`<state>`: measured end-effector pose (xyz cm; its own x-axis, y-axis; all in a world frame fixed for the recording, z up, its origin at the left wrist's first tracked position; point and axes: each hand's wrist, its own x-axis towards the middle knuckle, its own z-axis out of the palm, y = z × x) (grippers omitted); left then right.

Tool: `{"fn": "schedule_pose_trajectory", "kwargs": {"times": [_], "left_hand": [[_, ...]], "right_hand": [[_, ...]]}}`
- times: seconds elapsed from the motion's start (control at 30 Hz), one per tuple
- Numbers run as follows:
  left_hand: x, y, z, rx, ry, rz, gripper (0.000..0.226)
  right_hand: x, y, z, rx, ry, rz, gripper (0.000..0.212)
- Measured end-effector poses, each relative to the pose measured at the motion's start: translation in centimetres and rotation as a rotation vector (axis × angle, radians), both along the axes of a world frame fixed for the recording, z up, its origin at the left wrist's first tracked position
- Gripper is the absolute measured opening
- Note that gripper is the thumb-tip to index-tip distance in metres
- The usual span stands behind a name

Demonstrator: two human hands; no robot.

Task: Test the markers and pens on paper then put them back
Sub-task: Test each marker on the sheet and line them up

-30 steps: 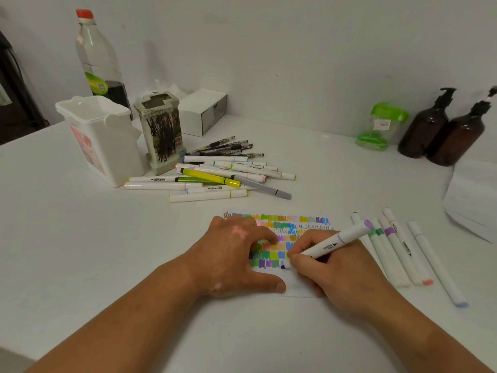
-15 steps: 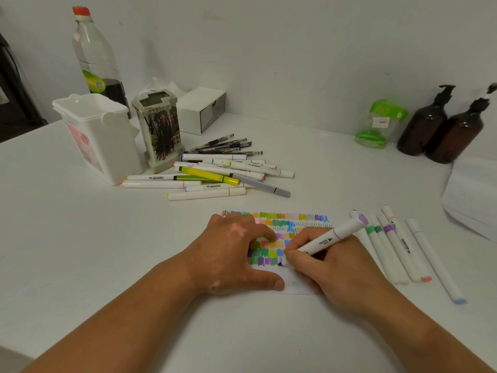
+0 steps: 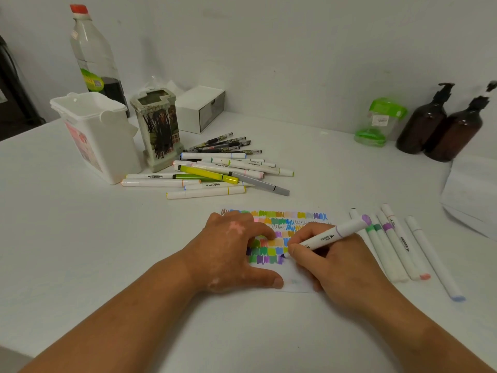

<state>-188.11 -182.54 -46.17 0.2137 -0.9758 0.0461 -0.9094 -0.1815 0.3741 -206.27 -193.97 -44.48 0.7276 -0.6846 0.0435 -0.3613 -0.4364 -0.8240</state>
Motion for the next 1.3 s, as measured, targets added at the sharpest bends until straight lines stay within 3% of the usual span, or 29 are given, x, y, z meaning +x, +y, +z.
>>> {"fn": "schedule_pose_trajectory", "kwargs": {"times": [0.67, 0.73, 0.8, 0.87, 0.93, 1.07, 1.17, 1.3], "left_hand": [[-0.3, 0.0, 0.6, 0.009, -0.014, 0.005, 0.08], [-0.2, 0.1, 0.7, 0.011, -0.019, -0.005, 0.078], [-0.4, 0.2, 0.8, 0.004, 0.0, -0.008, 0.071], [-0.5, 0.4, 1.2, -0.083, 0.125, 0.021, 0.045], [-0.4, 0.6, 1.5, -0.222, 0.374, 0.071, 0.016], [-0.2, 0.7, 2.0, -0.367, 0.635, 0.127, 0.028], [-0.5, 0.7, 2.1, -0.352, 0.706, 0.093, 0.026], [-0.7, 0.7, 2.2, -0.337, 0.776, 0.061, 0.019]], "right_hand": [[-0.2, -0.3, -0.1, -0.063, 0.035, -0.008, 0.013], [-0.2, -0.4, 0.0, -0.04, 0.027, -0.011, 0.014], [-0.3, -0.5, 0.1, 0.101, -0.107, -0.073, 0.015], [-0.5, -0.9, 0.6, 0.287, -0.301, -0.142, 0.018], [-0.8, -1.4, 1.2, 0.348, -0.417, -0.166, 0.021], [-0.7, -1.4, 1.3, 0.349, -0.468, -0.1, 0.009], [-0.6, -1.4, 1.2, 0.449, -0.539, -0.051, 0.02], [-0.6, -1.5, 1.2, 0.58, -0.626, -0.024, 0.014]]}}
